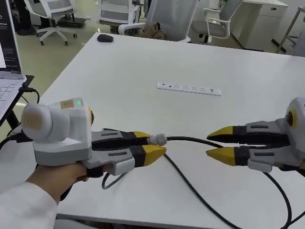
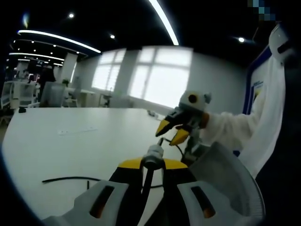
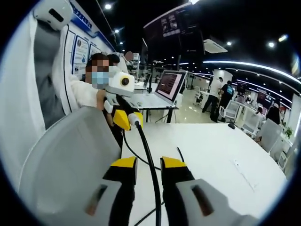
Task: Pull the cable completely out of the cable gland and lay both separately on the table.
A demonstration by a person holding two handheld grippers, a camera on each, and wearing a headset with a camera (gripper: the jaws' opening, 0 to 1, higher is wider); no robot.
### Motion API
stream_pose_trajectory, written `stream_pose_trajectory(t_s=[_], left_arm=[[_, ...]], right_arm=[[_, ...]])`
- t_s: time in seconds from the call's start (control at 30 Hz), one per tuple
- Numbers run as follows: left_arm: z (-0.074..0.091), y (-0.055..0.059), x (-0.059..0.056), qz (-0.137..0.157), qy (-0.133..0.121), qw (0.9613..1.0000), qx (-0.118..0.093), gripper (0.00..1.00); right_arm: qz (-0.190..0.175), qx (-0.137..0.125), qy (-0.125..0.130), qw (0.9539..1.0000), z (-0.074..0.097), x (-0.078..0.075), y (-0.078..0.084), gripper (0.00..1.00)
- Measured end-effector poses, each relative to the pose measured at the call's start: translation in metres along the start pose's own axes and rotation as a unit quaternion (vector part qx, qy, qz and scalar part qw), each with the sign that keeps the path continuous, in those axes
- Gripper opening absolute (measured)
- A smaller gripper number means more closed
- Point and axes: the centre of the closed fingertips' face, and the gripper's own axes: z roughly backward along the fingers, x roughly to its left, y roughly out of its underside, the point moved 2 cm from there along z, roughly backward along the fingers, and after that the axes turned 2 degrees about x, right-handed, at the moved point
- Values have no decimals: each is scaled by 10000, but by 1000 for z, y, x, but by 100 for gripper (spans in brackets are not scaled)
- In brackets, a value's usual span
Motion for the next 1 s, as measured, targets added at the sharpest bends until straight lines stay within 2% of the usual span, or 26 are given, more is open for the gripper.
stream_pose_trajectory(t_s=[0.13, 0.3, 0.4, 0.53, 0.67, 0.8, 0.93, 1.0], left_arm=[[-2, 3, -2, -60, 32, 9999, 106, 16], [-2, 4, -3, -88, 55, 9999, 136, 16], [-2, 4, -4, -99, 80, 9998, 119, 16], [-2, 4, -5, -138, 110, 9998, 126, 16], [-2, 2, -5, -136, 125, 9998, 88, 16], [-1, 0, -6, -114, 143, 9998, 1, 16], [-1, -2, -5, -118, 126, 9998, -37, 17], [1, -6, -5, -36, 150, 9997, -194, 17]], right_arm=[[305, -64, -360, 9989, -20, 12, -18, 18], [365, -142, -436, 9983, -35, 11, -24, 16], [504, 41, -494, 9975, -40, 10, -20, 14], [619, 131, -610, 9961, -43, 11, -18, 5], [689, 149, -631, 9955, -43, 11, -16, 5], [611, 117, -673, 9958, -42, 12, -18, 4], [639, 163, -624, 9959, -43, 11, -19, 4], [509, 44, -562, 9971, -41, 10, -24, 3]])
